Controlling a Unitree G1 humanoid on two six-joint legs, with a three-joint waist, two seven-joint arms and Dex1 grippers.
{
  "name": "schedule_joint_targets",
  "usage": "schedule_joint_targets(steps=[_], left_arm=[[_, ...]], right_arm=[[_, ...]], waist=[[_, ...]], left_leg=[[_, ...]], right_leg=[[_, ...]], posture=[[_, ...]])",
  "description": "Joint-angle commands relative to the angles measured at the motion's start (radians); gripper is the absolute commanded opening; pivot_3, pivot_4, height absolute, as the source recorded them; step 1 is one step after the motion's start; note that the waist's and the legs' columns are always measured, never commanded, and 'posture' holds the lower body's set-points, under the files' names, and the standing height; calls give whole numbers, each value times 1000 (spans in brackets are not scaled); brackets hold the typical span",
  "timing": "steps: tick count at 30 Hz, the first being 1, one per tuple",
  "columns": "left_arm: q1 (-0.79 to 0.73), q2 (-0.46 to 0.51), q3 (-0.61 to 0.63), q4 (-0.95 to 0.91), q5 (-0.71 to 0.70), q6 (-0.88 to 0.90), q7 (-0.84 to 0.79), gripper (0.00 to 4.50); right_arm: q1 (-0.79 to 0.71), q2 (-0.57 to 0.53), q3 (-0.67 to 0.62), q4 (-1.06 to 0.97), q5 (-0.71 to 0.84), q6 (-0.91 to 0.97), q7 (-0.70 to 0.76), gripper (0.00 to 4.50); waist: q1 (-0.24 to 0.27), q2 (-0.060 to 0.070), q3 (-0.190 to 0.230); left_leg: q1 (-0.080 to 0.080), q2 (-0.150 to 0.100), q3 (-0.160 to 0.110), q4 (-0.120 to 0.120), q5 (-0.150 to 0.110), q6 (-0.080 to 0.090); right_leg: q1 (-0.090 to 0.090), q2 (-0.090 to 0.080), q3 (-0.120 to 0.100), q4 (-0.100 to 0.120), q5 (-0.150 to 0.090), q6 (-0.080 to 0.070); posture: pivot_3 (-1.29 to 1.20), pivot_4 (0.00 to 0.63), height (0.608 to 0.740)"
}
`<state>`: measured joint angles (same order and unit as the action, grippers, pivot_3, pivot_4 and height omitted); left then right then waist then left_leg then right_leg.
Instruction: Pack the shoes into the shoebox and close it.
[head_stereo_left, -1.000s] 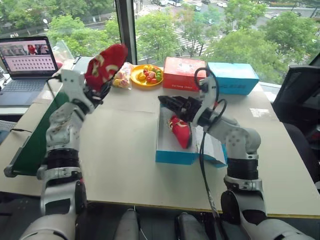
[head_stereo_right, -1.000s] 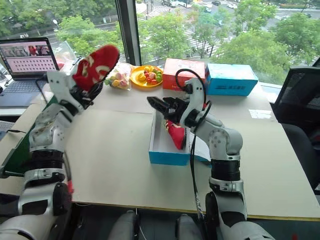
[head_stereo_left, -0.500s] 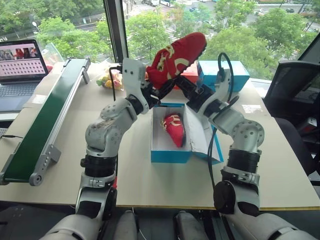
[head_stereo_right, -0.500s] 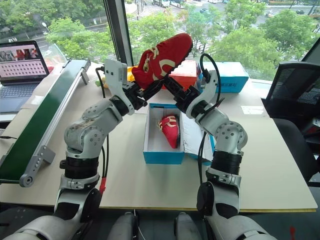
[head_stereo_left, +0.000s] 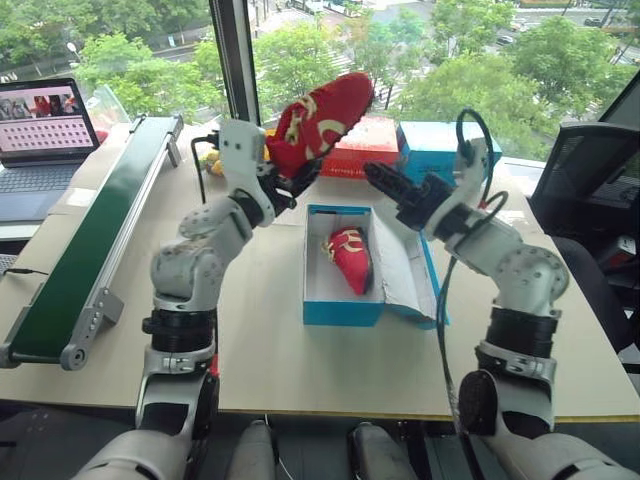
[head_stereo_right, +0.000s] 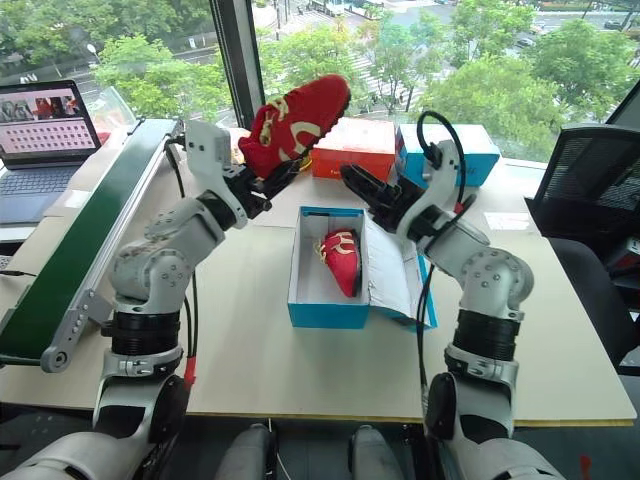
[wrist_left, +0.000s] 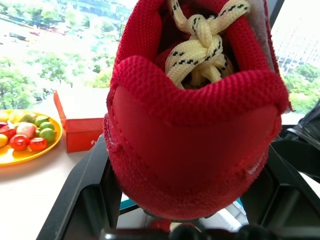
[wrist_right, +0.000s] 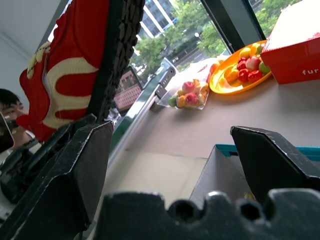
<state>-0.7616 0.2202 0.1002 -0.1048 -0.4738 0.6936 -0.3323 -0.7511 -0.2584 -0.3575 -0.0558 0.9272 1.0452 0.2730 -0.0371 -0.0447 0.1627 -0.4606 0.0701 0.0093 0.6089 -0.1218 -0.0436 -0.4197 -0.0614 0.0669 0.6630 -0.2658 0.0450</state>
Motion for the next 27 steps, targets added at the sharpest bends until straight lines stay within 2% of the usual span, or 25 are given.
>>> schedule_joint_targets(steps=[1, 12, 16, 17, 25, 27], left_arm=[[25, -38, -42, -86, -21, 2, -1, 2571], [49, -75, -100, -174, -15, 40, 23, 2571], [48, -72, -90, -173, -17, 44, 25, 2571], [48, -71, -87, -173, -17, 45, 25, 2571], [54, -34, -66, -144, 1, 31, 19, 2571], [56, -5, -51, -122, 10, 18, 7, 2571]], right_arm=[[-26, -2, 6, -35, 33, -11, 10, 4500], [-143, 29, -64, 26, 89, -63, -49, 4500], [-145, 46, -74, 39, 97, -85, -74, 3552], [-145, 51, -73, 41, 98, -91, -80, 3096], [-141, 56, -32, 25, 76, -104, -114, 538], [-144, 44, -16, 17, 62, -101, -118, 403]], waist=[[0, 0, 0], [-2, 0, 0], [1, 0, 0], [1, 0, 0], [-1, 0, 0], [-2, 0, 0]], left_leg=[[0, 0, 0, 0, 0, 0], [0, 0, 0, 0, 0, 0], [0, 0, 0, 1, 0, 0], [0, 0, 0, 1, 0, 0], [0, 0, 0, 0, 0, 0], [0, 0, 0, 0, 0, 0]], right_leg=[[0, 0, 0, 0, 0, 0], [0, 1, 1, 1, 0, 0], [0, 1, 1, 0, 0, 0], [0, 1, 1, 0, 0, 0], [0, 1, 1, 0, 0, 0], [0, 1, 1, 0, 0, 0]], posture=[[0, 150, 740], [0, 150, 740], [0, 150, 740], [0, 150, 740], [0, 150, 740], [0, 150, 740]])
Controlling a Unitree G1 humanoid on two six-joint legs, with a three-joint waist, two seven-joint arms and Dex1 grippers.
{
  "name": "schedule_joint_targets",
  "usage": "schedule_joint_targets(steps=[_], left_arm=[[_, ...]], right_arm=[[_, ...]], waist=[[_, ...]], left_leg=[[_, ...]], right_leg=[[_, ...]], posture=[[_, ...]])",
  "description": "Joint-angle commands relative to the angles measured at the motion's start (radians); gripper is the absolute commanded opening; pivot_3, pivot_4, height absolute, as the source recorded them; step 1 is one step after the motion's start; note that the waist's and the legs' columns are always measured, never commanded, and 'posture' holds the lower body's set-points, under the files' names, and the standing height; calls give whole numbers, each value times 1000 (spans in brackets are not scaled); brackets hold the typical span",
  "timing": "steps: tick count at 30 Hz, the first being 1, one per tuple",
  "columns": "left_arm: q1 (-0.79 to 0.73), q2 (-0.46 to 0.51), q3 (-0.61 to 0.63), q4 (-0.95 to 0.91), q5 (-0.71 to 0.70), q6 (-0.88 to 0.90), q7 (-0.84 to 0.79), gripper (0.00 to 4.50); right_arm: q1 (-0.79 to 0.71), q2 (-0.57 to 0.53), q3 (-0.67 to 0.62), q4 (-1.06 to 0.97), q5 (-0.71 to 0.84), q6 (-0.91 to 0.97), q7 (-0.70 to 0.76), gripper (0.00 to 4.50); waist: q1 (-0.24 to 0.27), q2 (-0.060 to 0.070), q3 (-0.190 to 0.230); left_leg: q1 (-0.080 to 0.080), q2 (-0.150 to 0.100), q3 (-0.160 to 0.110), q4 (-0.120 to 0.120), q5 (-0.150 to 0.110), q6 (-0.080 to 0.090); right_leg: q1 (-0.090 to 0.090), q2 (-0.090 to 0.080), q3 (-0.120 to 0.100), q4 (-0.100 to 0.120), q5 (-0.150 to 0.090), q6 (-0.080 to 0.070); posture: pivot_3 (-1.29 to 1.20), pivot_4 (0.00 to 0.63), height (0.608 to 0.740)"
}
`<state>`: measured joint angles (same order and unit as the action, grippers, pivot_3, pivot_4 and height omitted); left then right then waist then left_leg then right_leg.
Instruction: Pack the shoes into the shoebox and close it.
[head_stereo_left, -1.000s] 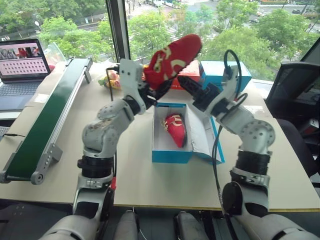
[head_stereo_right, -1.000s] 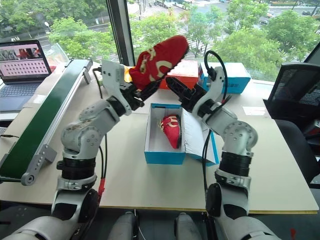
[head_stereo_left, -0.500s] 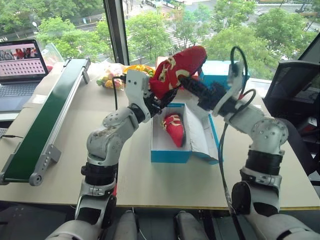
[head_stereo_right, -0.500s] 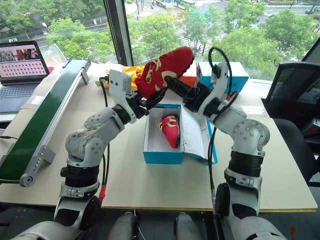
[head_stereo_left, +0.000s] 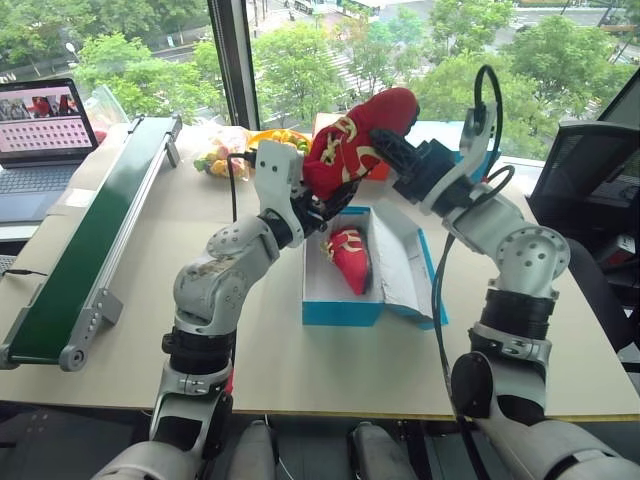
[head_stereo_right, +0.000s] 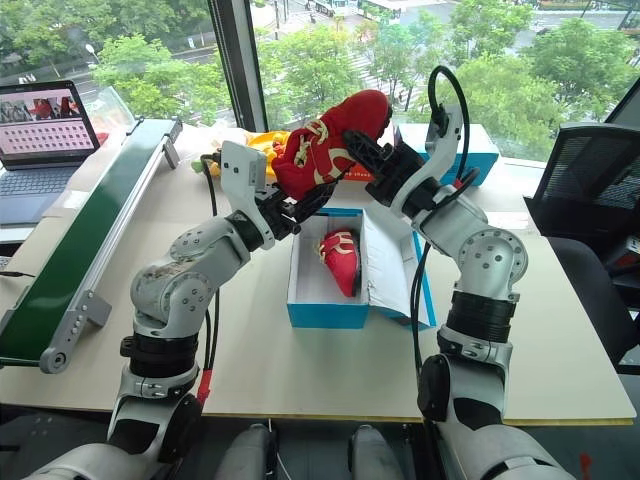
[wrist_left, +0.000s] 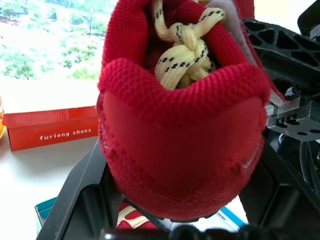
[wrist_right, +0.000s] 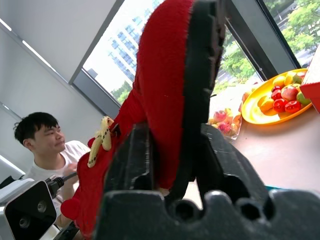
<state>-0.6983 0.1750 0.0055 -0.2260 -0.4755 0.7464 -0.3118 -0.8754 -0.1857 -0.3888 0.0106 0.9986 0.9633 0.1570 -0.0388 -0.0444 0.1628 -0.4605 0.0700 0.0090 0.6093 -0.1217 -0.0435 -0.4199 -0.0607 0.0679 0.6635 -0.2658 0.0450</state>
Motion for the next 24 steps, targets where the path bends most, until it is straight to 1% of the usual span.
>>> schedule_joint_targets(steps=[1, 2, 3, 4, 5, 7, 11, 15, 18, 24], left_arm=[[-3, 72, 66, 24, 15, -52, -33, 3070], [1, 94, 82, 41, 16, -64, -46, 3579], [7, 124, 99, 61, 14, -76, -69, 3811], [11, 144, 107, 73, 12, -84, -83, 4218], [17, 172, 108, 85, 16, -91, -104, 4500], [25, 211, 106, 99, 18, -108, -133, 4500], [68, 377, 134, 145, 10, -137, -283, 4500], [100, 463, 151, 160, -13, -173, -349, 4500], [126, 492, 148, 150, -24, -189, -368, 4500], [161, 479, 145, 105, -43, -173, -360, 4500]], right_arm=[[-28, -41, 28, -54, -20, -15, -3, 399], [-34, -50, 36, -56, -26, -13, -4, 388], [-43, -58, 43, -55, -30, -12, -5, 387], [-48, -65, 48, -54, -31, -14, -6, 385], [-52, -70, 53, -50, -32, -16, -5, 377], [-56, -80, 60, -46, -35, -21, -2, 371], [-73, -108, 90, -38, -47, -12, 11, 368], [-79, -144, 142, -30, -71, -4, 41, 367], [-86, -164, 157, -7, -84, -12, 58, 361], [-103, -164, 150, 26, -108, -24, 70, 339]], waist=[[-1, 0, 0], [-2, 0, 0], [-3, 0, 0], [-5, 0, 0], [-5, 0, 0], [-4, 0, 0], [-5, 1, 1], [-3, 1, 1], [5, 1, 1], [5, 2, 1]], left_leg=[[0, 0, 0, 0, 0, 0], [0, 0, 0, 0, 0, 0], [0, 0, 0, 0, 0, 0], [0, 0, 0, 0, 0, 0], [0, 0, 0, 0, 0, 0], [0, 0, 0, -1, 0, 0], [0, 0, 0, -1, 0, 0], [0, 0, 0, -1, 0, 0], [0, 0, 0, -1, 0, 0], [0, 1, 1, -1, 0, 0]], right_leg=[[0, 0, 0, 0, 0, 0], [0, 0, 0, 0, 0, 0], [0, 0, 0, 0, 0, 0], [-1, 0, 0, 0, 0, 0], [-1, 0, 0, 0, 0, 0], [-1, 0, 0, 0, 0, 0], [-1, 0, 0, -1, 0, 0], [-1, 0, 0, -1, 0, 0], [-1, 0, 0, -1, 0, 0], [-1, 0, 0, -1, 0, -1]], posture=[[0, 150, 740], [0, 150, 740], [0, 150, 740], [0, 150, 740], [0, 150, 740], [0, 150, 740], [0, 150, 740], [0, 150, 740], [0, 150, 740], [0, 150, 740]])
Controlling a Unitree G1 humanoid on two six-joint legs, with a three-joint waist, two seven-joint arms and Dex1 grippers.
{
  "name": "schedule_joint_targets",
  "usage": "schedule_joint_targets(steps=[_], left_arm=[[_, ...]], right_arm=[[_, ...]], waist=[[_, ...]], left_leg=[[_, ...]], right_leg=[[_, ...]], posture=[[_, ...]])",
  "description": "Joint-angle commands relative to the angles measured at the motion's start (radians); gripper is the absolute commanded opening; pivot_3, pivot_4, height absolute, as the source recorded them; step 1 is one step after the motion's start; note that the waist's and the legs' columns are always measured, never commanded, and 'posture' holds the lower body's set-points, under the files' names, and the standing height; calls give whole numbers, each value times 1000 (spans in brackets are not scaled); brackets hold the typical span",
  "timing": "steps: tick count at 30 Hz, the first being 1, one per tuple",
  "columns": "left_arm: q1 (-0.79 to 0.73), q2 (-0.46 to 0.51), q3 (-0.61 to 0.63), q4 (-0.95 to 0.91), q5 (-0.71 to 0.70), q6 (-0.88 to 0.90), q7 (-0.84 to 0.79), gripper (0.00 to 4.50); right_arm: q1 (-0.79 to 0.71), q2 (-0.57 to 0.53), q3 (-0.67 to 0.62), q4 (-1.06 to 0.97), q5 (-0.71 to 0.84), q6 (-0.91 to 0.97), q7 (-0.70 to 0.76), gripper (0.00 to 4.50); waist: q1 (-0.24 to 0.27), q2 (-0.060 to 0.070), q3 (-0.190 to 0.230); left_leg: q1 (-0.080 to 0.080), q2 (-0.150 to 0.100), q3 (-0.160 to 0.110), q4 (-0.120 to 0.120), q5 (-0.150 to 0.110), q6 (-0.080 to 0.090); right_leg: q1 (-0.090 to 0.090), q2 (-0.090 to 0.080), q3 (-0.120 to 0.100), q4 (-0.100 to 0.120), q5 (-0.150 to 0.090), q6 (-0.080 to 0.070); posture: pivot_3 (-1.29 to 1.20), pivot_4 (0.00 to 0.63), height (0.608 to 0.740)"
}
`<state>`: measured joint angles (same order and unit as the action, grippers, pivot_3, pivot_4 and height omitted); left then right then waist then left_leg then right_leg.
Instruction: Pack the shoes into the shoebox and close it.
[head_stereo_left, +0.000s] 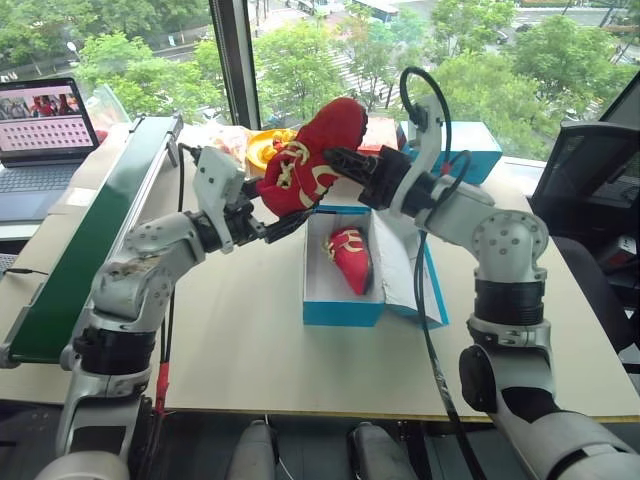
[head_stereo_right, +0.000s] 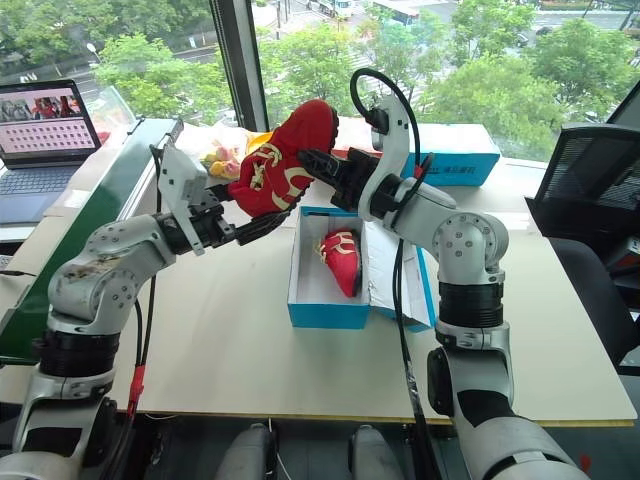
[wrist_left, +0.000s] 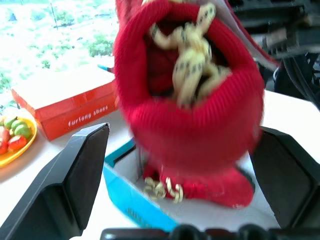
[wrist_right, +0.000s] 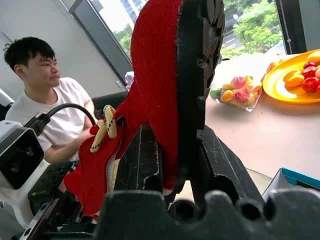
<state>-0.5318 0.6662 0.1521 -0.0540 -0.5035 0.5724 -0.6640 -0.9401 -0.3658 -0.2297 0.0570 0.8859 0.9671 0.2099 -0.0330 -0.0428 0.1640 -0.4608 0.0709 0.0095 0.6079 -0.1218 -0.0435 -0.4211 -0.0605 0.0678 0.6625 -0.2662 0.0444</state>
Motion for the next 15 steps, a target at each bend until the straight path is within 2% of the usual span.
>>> schedule_joint_targets(steps=[1, 7, 11, 15], left_arm=[[5, -8, -5, -79, -14, 5, -17, 4500], [47, 43, 11, -106, -29, 33, -82, 4500], [89, 105, -1, -128, -23, 41, -160, 4500], [110, 126, 2, -127, -8, 27, -177, 4500]], right_arm=[[-39, 15, -11, -17, -4, -28, 18, 338], [-39, -10, 2, 4, -39, 30, 5, 338], [-38, -47, 85, -18, -80, 142, 14, 338], [-26, -78, 154, -42, -113, 212, 45, 338]], waist=[[-1, 0, 0], [-7, 0, 0], [-9, 0, 0], [-9, 1, 1]], left_leg=[[0, 0, 0, 0, 0, 0], [0, 0, 0, 0, 0, 0], [0, 0, 0, 0, 0, 0], [0, 0, 0, -1, 0, 0]], right_leg=[[0, 0, 0, 0, 0, 0], [-1, 0, 0, 0, 0, 0], [0, 0, 0, 0, 0, 0], [-1, 0, 0, 0, 0, -1]], posture=[[0, 150, 740], [0, 150, 740], [0, 150, 740], [0, 150, 740]])
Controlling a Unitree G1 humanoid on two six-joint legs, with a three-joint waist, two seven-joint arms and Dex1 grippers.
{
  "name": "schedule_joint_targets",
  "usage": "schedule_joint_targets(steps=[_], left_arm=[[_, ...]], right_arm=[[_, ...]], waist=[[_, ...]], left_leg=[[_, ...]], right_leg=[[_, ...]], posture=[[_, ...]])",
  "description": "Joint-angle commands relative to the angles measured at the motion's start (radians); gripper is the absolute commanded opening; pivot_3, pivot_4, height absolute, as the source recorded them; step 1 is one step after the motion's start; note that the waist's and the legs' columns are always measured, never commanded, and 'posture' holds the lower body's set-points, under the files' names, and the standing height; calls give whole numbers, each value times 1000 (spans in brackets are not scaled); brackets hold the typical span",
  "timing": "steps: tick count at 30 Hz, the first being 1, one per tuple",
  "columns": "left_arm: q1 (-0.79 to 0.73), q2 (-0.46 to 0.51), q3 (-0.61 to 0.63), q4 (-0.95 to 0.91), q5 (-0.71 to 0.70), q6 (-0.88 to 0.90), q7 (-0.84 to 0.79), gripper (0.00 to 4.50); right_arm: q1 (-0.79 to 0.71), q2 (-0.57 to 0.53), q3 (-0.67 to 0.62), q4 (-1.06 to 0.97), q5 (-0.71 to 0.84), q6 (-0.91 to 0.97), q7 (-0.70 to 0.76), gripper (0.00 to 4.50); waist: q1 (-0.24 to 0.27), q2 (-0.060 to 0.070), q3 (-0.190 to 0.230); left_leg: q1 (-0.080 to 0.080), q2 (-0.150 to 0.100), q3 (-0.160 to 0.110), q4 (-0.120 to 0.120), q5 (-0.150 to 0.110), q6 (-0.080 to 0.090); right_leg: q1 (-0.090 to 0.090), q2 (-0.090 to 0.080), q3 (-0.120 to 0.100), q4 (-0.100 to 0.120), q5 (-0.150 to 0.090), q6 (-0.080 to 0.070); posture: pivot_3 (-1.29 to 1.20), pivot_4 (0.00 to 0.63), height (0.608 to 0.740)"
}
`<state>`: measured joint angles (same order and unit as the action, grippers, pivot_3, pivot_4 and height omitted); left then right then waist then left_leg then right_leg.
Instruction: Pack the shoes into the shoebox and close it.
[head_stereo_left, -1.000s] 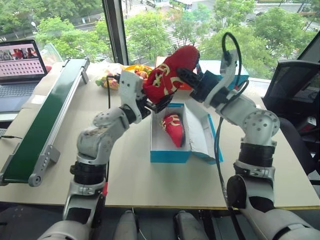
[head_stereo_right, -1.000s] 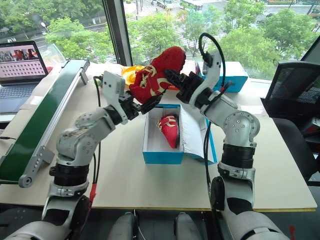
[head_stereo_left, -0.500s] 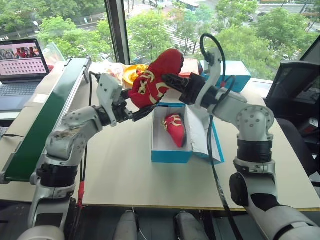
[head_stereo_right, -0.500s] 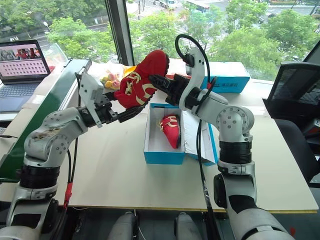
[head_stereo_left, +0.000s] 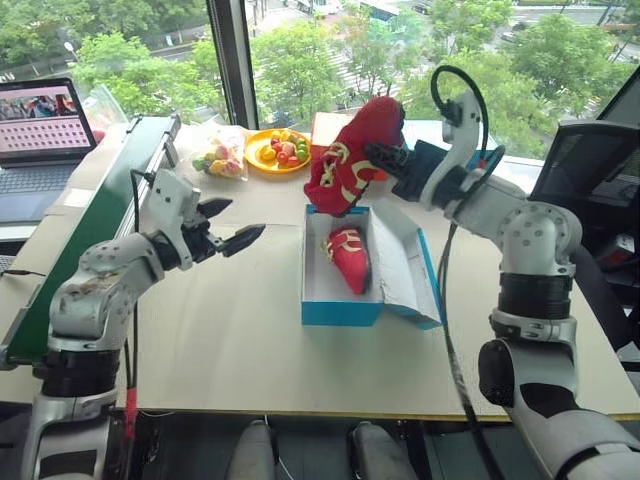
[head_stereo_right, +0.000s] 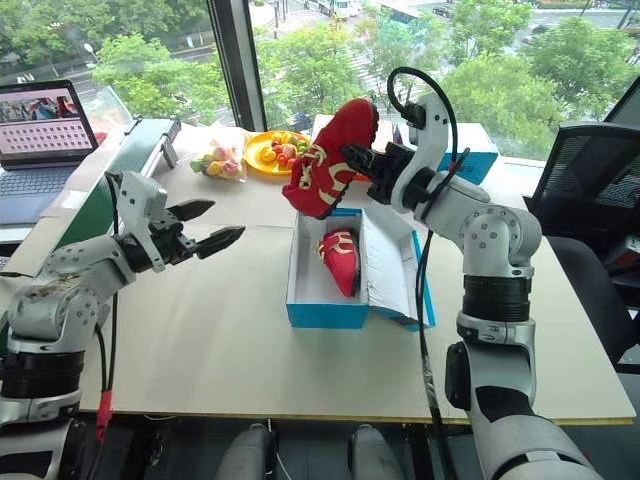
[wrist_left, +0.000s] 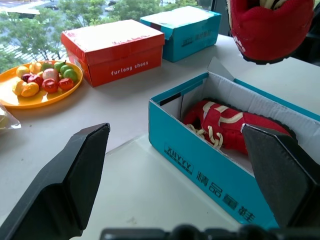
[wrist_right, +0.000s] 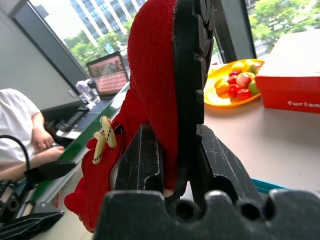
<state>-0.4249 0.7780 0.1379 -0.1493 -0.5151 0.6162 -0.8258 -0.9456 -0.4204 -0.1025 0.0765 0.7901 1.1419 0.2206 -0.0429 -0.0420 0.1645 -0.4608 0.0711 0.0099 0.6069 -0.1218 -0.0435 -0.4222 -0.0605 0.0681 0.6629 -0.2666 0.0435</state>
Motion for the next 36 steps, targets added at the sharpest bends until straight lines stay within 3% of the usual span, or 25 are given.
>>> schedule_joint_targets(steps=[1, 10, 16, 27, 36], left_arm=[[4, 12, 18, -32, 5, -19, -11, 4500], [44, -13, 20, -64, 12, -26, 18, 4500], [85, -33, 40, -105, 2, -18, 54, 4500], [172, -47, 85, -166, -11, -9, 103, 4500], [195, -54, 101, -195, -16, -2, 119, 4500]], right_arm=[[-15, -29, 46, -66, -28, 46, 44, 338], [-7, -114, 254, -79, -163, 33, 207, 338], [-27, -103, 362, -26, -267, -35, 298, 338], [-115, -95, 370, 15, -322, -38, 428, 338], [-11, -43, 477, 138, -416, -124, 515, 338]], waist=[[1, 0, 0], [5, 0, 0], [1, 0, 0], [6, 0, 0], [6, 0, 0]], left_leg=[[0, 0, 0, 0, 0, 0], [0, 0, 0, 1, 0, 0], [0, 0, 0, 1, 0, 0], [0, 0, 0, 1, 0, 0], [0, 0, 0, 1, 0, 0]], right_leg=[[0, 0, 0, 0, 0, 0], [0, 0, 0, 0, 0, 0], [0, 0, 0, 0, 0, 0], [0, 0, 0, 0, 0, 0], [0, 0, 0, 0, 0, 0]], posture=[[0, 150, 740], [0, 150, 740], [0, 150, 740], [0, 150, 740], [0, 150, 740]])
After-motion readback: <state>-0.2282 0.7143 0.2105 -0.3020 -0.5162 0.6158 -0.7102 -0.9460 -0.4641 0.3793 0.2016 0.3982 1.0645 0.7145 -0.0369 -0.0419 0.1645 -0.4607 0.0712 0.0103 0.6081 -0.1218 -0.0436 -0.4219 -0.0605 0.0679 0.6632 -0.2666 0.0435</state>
